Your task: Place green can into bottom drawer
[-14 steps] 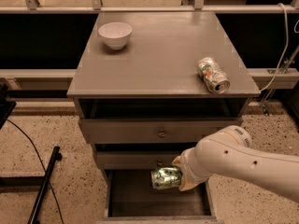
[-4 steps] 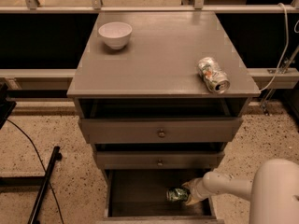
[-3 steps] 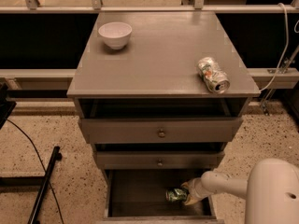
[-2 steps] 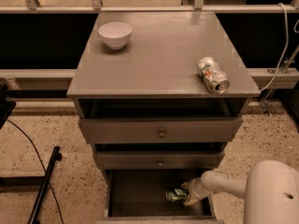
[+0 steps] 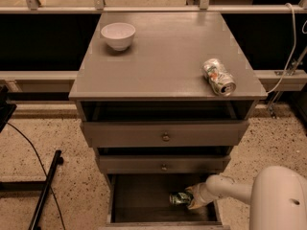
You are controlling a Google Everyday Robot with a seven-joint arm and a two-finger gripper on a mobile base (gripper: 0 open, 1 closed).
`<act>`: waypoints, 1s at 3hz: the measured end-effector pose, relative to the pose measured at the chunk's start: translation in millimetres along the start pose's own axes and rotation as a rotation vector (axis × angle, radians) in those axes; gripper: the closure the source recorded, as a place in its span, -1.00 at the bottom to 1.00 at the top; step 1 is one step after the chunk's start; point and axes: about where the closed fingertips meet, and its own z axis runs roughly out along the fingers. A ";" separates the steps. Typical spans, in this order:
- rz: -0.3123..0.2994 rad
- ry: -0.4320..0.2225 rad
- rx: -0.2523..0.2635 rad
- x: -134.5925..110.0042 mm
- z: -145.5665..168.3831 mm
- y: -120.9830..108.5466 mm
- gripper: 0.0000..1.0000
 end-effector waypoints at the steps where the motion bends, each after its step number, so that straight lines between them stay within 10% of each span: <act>1: 0.000 -0.002 -0.003 -1.0 1.6 1.5 -0.77; 3: 0.000 -0.004 -0.005 -1.8 2.9 2.7 -1.00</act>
Offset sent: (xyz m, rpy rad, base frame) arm -0.0012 0.0011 -0.0012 0.0012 0.0023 0.0011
